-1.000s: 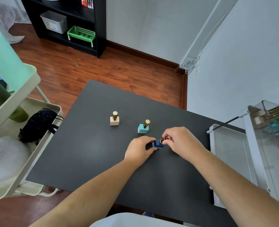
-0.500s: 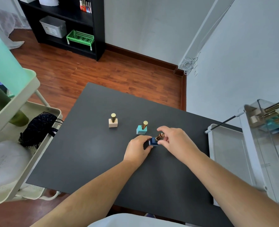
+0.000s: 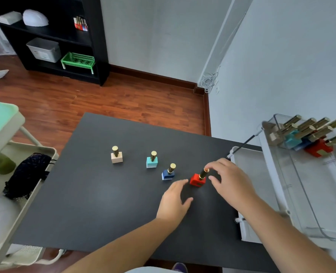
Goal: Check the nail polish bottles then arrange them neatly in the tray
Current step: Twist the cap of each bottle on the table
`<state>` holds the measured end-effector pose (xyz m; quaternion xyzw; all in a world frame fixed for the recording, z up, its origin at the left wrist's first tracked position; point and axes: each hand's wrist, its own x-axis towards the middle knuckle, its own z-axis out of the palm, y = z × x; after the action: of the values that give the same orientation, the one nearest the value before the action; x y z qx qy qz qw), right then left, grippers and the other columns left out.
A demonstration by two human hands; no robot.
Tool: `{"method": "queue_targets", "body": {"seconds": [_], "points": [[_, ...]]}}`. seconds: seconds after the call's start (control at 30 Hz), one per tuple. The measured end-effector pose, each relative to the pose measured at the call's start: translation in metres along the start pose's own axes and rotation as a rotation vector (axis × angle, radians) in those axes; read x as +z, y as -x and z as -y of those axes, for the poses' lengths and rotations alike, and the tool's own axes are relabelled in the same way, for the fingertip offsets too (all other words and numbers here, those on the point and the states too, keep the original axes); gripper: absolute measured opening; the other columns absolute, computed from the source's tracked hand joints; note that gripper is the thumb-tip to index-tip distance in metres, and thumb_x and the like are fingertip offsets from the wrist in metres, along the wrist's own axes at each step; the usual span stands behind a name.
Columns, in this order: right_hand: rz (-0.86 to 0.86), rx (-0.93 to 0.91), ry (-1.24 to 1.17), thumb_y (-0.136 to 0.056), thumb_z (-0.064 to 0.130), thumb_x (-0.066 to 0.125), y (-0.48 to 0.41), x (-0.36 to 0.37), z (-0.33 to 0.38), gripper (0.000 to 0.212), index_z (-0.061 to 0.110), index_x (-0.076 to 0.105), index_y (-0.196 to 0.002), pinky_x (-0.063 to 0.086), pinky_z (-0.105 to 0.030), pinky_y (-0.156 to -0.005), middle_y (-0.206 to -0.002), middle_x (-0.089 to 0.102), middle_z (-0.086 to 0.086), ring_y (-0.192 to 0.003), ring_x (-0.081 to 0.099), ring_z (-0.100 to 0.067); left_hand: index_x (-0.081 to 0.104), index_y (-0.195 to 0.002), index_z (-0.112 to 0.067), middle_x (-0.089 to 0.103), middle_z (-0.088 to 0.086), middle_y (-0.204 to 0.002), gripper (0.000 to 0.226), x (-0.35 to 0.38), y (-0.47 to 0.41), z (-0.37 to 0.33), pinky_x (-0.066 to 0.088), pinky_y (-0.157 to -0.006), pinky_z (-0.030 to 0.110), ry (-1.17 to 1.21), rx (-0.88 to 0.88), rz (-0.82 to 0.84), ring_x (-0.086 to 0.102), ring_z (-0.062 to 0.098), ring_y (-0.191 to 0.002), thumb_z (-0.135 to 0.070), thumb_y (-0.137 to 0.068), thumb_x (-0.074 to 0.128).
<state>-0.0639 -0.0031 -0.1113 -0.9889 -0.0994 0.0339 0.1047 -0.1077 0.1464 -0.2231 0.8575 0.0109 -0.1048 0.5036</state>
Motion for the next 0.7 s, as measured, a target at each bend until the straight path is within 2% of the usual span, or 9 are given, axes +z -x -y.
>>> {"method": "queue_targets", "body": {"seconds": [0.03,0.1,0.23,0.3,0.37,0.47,0.57,0.7], "points": [[0.0,-0.011,0.0,-0.084,0.02,0.06,-0.001,0.001,-0.001,0.027,0.032,0.058,-0.108,0.04,-0.022,-0.066,-0.106,0.056,0.012,-0.087,0.05,-0.007,0.036,-0.14,-0.026,0.046,-0.009,-0.139,0.061,0.005,-0.006,-0.005,0.045,-0.099,0.028,-0.005,-0.023,0.028,0.059,0.017,-0.105,-0.024,-0.086,0.065],[-0.002,-0.028,-0.003,-0.085,0.018,0.059,-0.003,0.003,-0.002,0.03,0.029,0.055,-0.113,0.043,-0.023,-0.069,-0.114,0.054,0.011,-0.097,0.053,-0.01,0.029,-0.144,-0.023,0.036,-0.009,-0.147,0.069,0.012,-0.018,-0.012,0.041,-0.105,0.035,-0.016,-0.069,0.051,0.054,0.024,-0.117,-0.023,-0.086,0.066],[0.011,-0.051,-0.029,-0.085,0.014,0.058,-0.01,0.008,-0.003,0.028,0.026,0.053,-0.11,0.045,-0.023,-0.068,-0.116,0.055,0.007,-0.093,0.056,-0.013,0.037,-0.14,-0.022,0.044,-0.005,-0.144,0.063,0.016,-0.036,-0.017,0.034,-0.111,0.034,-0.019,-0.066,0.021,0.047,0.019,-0.126,-0.021,-0.085,0.066],[0.035,-0.053,-0.048,-0.086,0.012,0.055,-0.012,0.01,-0.004,0.028,0.026,0.053,-0.111,0.049,-0.029,-0.069,-0.114,0.056,0.005,-0.09,0.056,-0.015,0.046,-0.133,-0.022,0.054,-0.004,-0.133,0.052,0.016,-0.038,-0.016,0.04,-0.107,0.034,0.011,-0.058,-0.007,0.053,0.018,-0.118,-0.02,-0.085,0.066],[0.055,-0.061,-0.059,-0.088,0.01,0.052,-0.013,0.011,-0.005,0.027,0.024,0.057,-0.11,0.051,-0.034,-0.072,-0.111,0.059,0.002,-0.089,0.057,-0.019,0.055,-0.123,-0.025,0.062,-0.005,-0.118,0.038,0.018,-0.037,-0.017,0.05,-0.094,0.036,0.022,-0.047,-0.025,0.061,0.018,-0.095,-0.019,-0.086,0.065],[0.07,-0.076,-0.06,-0.089,0.008,0.052,-0.014,0.012,-0.007,0.024,0.019,0.061,-0.108,0.051,-0.034,-0.075,-0.108,0.062,-0.002,-0.089,0.059,-0.022,0.061,-0.113,-0.027,0.066,-0.007,-0.107,0.027,0.019,-0.034,-0.017,0.052,-0.087,0.032,0.04,-0.049,-0.069,0.059,0.012,-0.082,-0.019,-0.088,0.063],[0.078,-0.061,-0.06,-0.088,0.009,0.053,-0.015,0.01,-0.007,0.022,0.018,0.061,-0.107,0.051,-0.032,-0.075,-0.105,0.064,-0.003,-0.087,0.06,-0.023,0.062,-0.114,-0.025,0.067,-0.006,-0.108,0.027,0.018,-0.034,-0.017,0.051,-0.09,0.031,0.041,-0.05,-0.069,0.06,0.012,-0.089,-0.019,-0.088,0.063],[0.117,-0.062,-0.049,-0.087,0.01,0.055,-0.015,0.007,-0.004,0.019,0.018,0.062,-0.102,0.052,-0.039,-0.076,-0.098,0.064,-0.003,-0.086,0.059,-0.024,0.061,-0.12,-0.024,0.066,-0.005,-0.116,0.031,0.014,-0.035,-0.013,0.045,-0.099,0.029,-0.041,-0.013,-0.009,0.058,0.013,-0.106,-0.021,-0.089,0.062]]}}
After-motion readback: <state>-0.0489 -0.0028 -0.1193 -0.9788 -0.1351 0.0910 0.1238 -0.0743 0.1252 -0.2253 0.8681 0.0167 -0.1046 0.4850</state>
